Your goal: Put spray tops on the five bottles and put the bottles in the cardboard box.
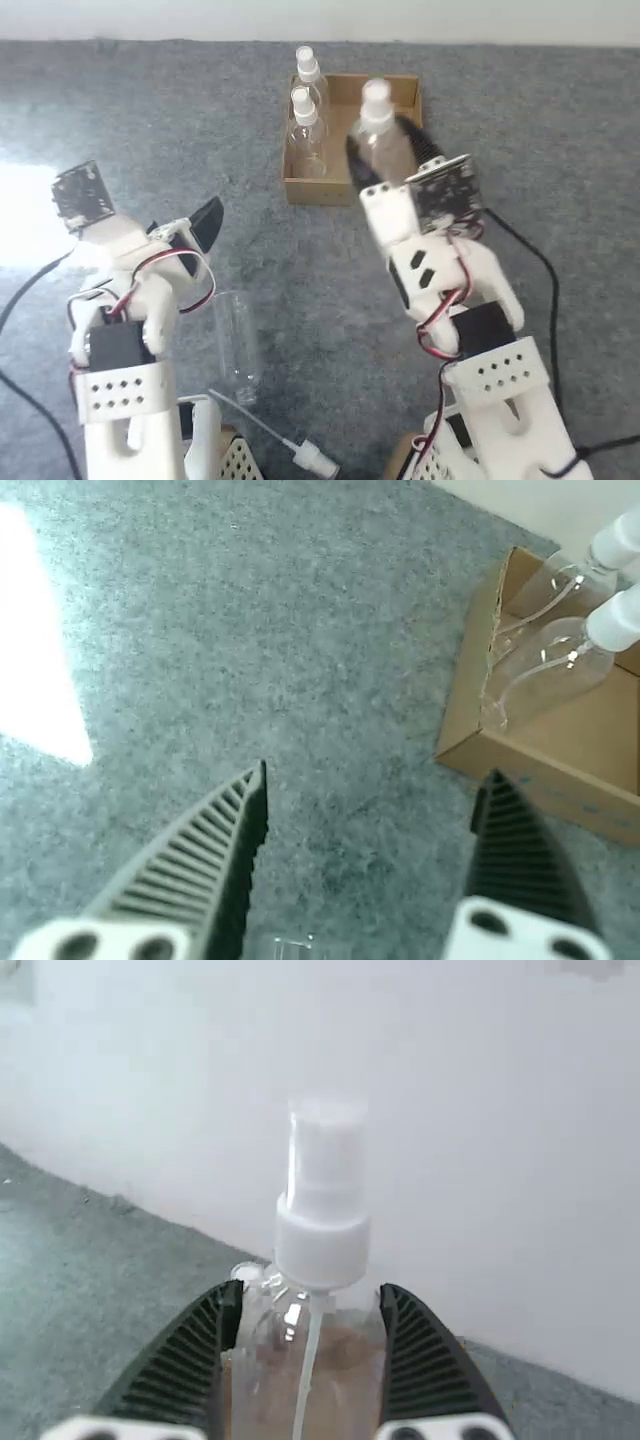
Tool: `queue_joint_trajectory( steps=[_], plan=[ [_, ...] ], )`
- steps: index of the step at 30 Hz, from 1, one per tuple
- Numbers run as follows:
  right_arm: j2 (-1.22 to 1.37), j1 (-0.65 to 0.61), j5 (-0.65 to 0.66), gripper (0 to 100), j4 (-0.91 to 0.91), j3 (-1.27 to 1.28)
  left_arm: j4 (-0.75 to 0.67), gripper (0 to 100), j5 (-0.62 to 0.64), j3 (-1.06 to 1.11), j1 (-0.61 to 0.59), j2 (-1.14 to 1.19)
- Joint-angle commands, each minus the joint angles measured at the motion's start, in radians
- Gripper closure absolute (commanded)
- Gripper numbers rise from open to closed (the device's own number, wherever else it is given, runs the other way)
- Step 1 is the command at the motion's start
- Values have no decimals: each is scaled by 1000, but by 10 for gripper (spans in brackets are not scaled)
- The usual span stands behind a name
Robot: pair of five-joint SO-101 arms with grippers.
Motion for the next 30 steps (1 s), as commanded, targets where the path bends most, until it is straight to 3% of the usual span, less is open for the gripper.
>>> queue_joint_trajectory(
  steps=[1, 7, 17, 30],
  plan=[
    [107, 30, -12, 991, -7, -178, -23, 695, 8, -7, -8, -9],
    [375, 31, -14, 991, -27, -358, -23, 695, 8, 1, -44, -9],
    [745, 88, -12, 991, -397, -468, -26, 695, 8, 2, -84, -9],
    [1222, 154, -14, 991, -542, -773, -28, 695, 8, 2, -86, -9]
  ],
)
